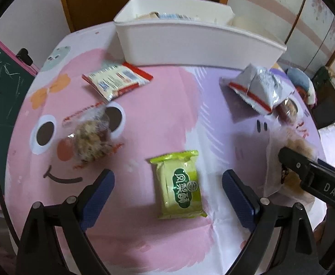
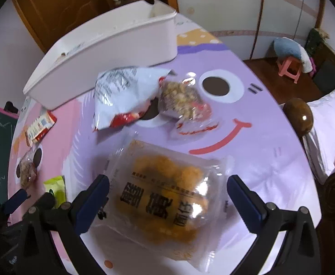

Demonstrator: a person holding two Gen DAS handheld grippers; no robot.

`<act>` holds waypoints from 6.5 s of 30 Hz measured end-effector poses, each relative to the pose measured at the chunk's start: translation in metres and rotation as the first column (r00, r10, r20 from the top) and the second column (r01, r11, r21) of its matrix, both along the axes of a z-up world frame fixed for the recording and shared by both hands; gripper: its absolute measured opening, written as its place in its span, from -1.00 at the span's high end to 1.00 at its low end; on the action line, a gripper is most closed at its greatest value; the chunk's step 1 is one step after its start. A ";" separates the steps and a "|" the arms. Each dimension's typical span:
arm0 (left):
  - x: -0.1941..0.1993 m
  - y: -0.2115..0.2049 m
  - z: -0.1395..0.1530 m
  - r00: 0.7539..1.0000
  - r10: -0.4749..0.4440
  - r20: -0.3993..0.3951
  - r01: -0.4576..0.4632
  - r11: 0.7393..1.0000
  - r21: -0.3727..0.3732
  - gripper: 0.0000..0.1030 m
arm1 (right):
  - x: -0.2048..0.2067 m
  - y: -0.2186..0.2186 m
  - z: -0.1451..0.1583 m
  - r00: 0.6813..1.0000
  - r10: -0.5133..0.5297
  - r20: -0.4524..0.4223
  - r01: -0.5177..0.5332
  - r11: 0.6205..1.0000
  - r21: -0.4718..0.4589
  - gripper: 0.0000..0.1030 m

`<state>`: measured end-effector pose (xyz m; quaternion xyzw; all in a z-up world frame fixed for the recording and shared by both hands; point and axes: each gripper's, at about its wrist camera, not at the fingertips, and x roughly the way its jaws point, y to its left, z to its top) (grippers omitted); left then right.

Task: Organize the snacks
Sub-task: 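Move both tools back over the remaining snacks, then grasp the green biscuit pack with left tool while right tool grasps the clear pastry bag, then carry both packs over the basket and open both tools to drop them, then move both tools back toward the last snacks on the table, then grasp the white printed snack bag with left tool while right tool grasps the clear nut bag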

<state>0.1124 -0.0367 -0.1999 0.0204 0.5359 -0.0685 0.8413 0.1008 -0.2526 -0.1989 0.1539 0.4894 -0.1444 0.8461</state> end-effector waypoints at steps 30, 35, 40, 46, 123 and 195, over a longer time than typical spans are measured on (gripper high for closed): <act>-0.003 -0.006 -0.013 0.998 -0.029 -0.050 0.029 1.000 0.011 0.30 | 0.006 0.035 -0.010 0.982 0.171 -0.083 -0.177 0.981 -0.075 -0.71; -0.006 -0.002 -0.006 0.999 -0.027 -0.039 0.026 0.999 -0.024 0.31 | 0.000 0.043 -0.006 0.976 0.213 -0.050 -0.216 0.975 -0.053 -0.61; -0.007 0.005 0.015 1.000 -0.011 0.003 0.011 0.998 -0.057 0.31 | -0.007 0.049 0.010 0.971 0.239 0.014 -0.238 0.970 -0.051 -0.61; -0.001 0.016 0.046 0.999 0.011 0.050 -0.007 0.995 -0.095 0.31 | 0.001 0.045 0.037 0.965 0.248 0.085 -0.243 0.968 -0.062 -0.61; 0.161 -0.034 0.168 0.968 -0.070 0.240 0.072 0.997 0.002 -0.67 | 0.119 -0.051 0.171 0.943 0.207 0.260 -0.169 0.972 -0.161 -0.76; 0.115 -0.158 -0.019 0.897 -0.439 -0.052 0.440 0.898 0.012 -0.44 | 0.052 -0.065 0.000 0.967 0.251 -0.030 -0.253 0.965 -0.062 0.39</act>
